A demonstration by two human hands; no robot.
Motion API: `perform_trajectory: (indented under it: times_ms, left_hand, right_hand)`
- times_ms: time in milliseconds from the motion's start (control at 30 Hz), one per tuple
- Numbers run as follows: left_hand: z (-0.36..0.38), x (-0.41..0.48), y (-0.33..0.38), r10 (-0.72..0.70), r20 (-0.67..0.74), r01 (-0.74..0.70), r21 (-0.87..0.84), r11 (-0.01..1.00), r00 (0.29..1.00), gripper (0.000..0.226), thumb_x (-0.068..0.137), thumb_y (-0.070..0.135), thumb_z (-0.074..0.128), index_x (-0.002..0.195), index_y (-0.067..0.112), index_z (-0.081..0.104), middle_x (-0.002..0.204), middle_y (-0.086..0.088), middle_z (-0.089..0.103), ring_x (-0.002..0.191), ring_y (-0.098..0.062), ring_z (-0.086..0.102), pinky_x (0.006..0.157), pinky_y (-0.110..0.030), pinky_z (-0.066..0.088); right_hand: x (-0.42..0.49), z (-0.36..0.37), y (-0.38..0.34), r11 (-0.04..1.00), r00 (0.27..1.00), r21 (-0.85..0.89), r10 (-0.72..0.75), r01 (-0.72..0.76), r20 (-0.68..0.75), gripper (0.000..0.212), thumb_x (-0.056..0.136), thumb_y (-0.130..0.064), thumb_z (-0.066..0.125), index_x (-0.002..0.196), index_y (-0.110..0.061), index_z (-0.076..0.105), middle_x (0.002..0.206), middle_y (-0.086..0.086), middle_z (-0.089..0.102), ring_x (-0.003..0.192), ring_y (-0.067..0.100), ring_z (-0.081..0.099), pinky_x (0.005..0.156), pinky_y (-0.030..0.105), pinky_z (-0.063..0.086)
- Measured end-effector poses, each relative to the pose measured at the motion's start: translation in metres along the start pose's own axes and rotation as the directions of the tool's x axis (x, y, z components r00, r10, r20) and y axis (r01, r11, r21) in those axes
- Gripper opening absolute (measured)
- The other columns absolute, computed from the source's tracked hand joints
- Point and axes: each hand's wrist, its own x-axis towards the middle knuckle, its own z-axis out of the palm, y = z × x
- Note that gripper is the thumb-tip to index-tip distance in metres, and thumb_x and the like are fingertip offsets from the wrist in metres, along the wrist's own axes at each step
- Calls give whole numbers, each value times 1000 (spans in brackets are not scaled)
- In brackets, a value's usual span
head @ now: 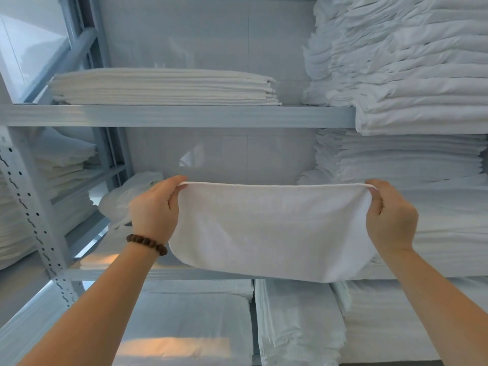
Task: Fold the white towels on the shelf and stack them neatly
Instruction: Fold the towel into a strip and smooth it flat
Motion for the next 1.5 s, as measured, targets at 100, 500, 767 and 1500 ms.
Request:
perform_trajectory:
  times_ms: [100, 500, 767, 1500]
  left_hand:
    - [13, 1, -4, -8, 33, 7, 13, 1000, 999, 35, 93, 26, 41, 99, 12, 73, 85, -6, 73, 70, -27, 67, 60, -27, 44]
    - [130, 12, -63, -22, 175, 8, 82, 997, 984, 20, 86, 9, 63, 104, 12, 73, 79, -8, 74, 63, -26, 67, 57, -27, 46]
    - [265, 45, -128, -78, 302, 33, 151, 988, 950, 27, 85, 25, 54, 102, 18, 73, 83, -9, 74, 68, -29, 69, 56, -35, 52]
    - [485, -81, -251, -261, 800, -27, 326, 945, 541, 31, 100, 38, 35, 122, 36, 57, 109, 0, 68, 98, -21, 62, 80, -31, 47]
  right_hand:
    - [2, 13, 6, 1000, 1000, -10, -4, 4, 14, 39, 91, -23, 32, 109, -12, 64, 97, 13, 69, 77, 39, 61, 65, 41, 47]
    - [15, 126, 61, 997, 996, -77, 18, -11, 88, 36, 95, -28, 35, 101, -12, 66, 77, 15, 66, 65, 39, 57, 57, 36, 42]
    - [45, 268, 112, 996, 973, -44, 89, -82, 215, 36, 87, -21, 38, 107, -11, 66, 101, 12, 70, 85, 36, 65, 73, 38, 48]
    - [-70, 484, 249, 970, 774, -230, 89, 75, 626, 8, 88, -9, 64, 85, -6, 70, 64, 19, 66, 57, 34, 63, 57, 29, 37]
